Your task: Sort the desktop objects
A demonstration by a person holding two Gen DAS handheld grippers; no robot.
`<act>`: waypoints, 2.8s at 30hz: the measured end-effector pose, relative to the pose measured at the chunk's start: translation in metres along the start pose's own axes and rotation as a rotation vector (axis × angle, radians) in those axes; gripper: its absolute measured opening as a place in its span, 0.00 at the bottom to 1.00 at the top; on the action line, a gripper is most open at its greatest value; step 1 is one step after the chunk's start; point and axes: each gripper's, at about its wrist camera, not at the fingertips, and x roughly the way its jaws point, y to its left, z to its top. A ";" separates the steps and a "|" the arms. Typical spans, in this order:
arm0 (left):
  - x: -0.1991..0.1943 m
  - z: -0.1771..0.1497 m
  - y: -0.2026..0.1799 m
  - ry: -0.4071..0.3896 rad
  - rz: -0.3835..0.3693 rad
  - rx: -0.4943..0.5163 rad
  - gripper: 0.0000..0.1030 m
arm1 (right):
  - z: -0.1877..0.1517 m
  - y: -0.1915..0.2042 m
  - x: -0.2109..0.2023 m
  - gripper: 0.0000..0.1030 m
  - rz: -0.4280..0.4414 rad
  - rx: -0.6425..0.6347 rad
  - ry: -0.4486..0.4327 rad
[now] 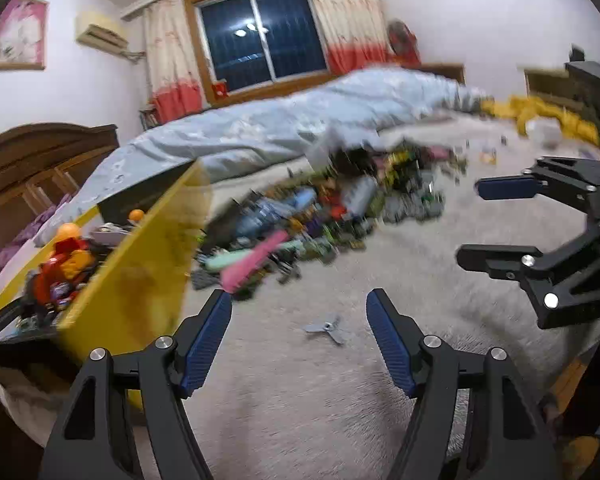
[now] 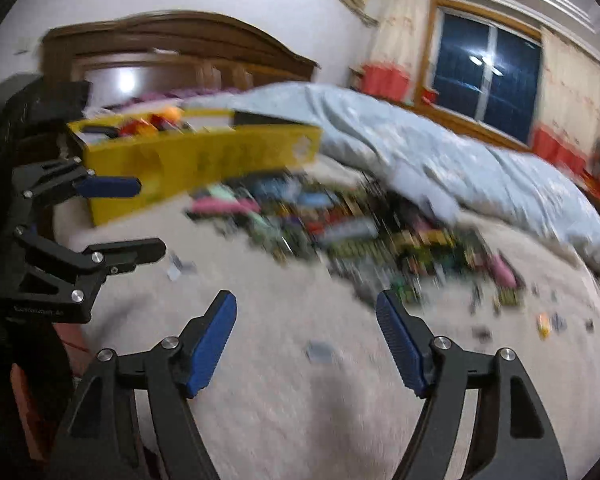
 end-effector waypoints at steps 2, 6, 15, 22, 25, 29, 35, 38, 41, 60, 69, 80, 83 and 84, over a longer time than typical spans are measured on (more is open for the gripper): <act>0.013 -0.002 -0.011 0.039 -0.003 0.029 0.69 | -0.021 -0.005 0.010 0.70 0.003 0.077 0.066; 0.030 -0.006 -0.022 0.108 0.013 0.014 0.69 | -0.036 -0.003 0.009 0.69 -0.003 0.076 0.051; 0.037 -0.021 -0.005 0.161 -0.012 -0.269 0.63 | -0.021 -0.003 0.026 0.56 0.027 0.129 0.062; 0.040 -0.018 0.000 0.155 -0.007 -0.294 0.31 | -0.014 -0.022 0.042 0.40 0.036 0.329 0.114; 0.041 -0.018 0.003 0.143 -0.001 -0.302 0.23 | -0.013 -0.018 0.042 0.34 -0.002 0.316 0.115; 0.042 -0.018 -0.001 0.132 0.022 -0.285 0.23 | -0.013 -0.011 0.039 0.22 -0.030 0.281 0.093; 0.044 -0.017 0.001 0.130 0.021 -0.309 0.23 | -0.012 -0.006 0.040 0.14 -0.034 0.245 0.080; 0.045 -0.012 -0.007 0.141 0.046 -0.240 0.22 | -0.011 -0.005 0.041 0.14 -0.028 0.248 0.077; 0.044 -0.008 -0.006 0.136 0.024 -0.229 0.22 | -0.010 -0.006 0.042 0.14 -0.018 0.265 0.080; 0.010 0.027 -0.006 -0.006 0.017 -0.254 0.22 | 0.037 0.010 0.013 0.14 0.030 0.217 -0.057; -0.016 0.042 0.022 -0.092 0.077 -0.245 0.22 | 0.060 0.029 0.003 0.14 0.016 0.182 -0.084; -0.044 0.038 0.080 -0.134 0.231 -0.314 0.22 | 0.103 0.066 -0.005 0.14 0.020 0.130 -0.160; -0.052 0.035 0.096 -0.151 0.276 -0.337 0.22 | 0.118 0.080 -0.008 0.14 0.039 0.092 -0.197; -0.054 0.033 0.102 -0.152 0.289 -0.346 0.22 | 0.123 0.083 -0.009 0.14 0.044 0.087 -0.206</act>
